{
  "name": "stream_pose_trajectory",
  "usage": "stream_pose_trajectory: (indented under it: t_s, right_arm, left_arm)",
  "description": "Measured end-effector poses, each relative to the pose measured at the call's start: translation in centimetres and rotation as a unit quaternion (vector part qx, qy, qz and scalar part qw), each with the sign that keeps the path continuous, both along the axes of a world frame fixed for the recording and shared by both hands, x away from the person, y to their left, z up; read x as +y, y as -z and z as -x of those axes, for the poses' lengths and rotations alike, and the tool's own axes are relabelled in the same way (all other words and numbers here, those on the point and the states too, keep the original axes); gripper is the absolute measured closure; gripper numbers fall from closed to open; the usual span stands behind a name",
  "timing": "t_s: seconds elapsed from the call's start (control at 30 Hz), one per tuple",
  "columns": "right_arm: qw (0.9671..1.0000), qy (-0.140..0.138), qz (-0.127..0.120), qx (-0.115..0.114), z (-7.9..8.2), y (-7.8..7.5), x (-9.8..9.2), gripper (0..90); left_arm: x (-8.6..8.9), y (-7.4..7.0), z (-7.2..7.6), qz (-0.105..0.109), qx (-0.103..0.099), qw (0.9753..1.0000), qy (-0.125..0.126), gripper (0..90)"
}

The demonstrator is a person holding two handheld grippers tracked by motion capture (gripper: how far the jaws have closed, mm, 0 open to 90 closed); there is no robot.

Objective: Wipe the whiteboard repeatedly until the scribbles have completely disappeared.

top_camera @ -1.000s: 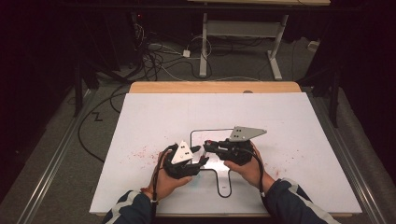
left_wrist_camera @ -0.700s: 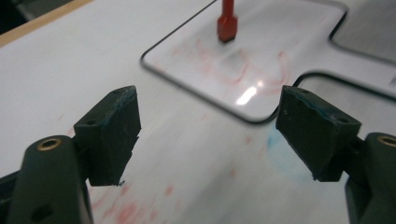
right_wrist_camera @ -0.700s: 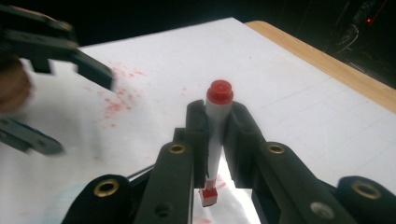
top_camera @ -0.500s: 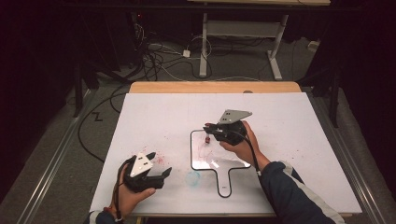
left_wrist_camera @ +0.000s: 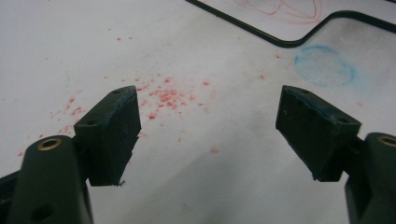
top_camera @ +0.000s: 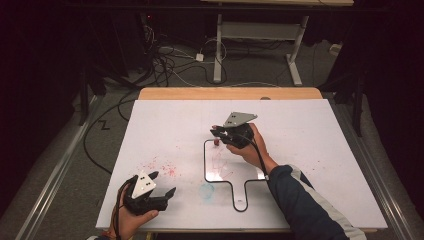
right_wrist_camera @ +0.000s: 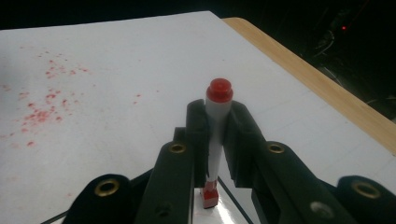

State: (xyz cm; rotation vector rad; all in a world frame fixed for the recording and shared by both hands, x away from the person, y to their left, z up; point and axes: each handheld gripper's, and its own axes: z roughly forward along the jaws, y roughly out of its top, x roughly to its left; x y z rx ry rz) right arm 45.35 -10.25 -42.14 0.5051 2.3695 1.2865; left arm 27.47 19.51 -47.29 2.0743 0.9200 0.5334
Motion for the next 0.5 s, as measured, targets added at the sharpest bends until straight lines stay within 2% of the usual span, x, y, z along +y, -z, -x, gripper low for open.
stream_pose_trajectory:
  t_s: [0.33,0.5]
  right_arm:
    - [0.9988,-0.036,0.001,0.032,1.6,-0.3,0.5,81.3]
    - [0.9977,-0.053,-0.001,0.042,3.2,-0.4,0.4,81.3]
  left_arm:
    - [0.0,-0.1,0.0,0.005,0.004,1.0,0.004,21.8]
    - [-0.1,-0.1,0.0,0.008,0.006,0.9999,0.007,21.8]
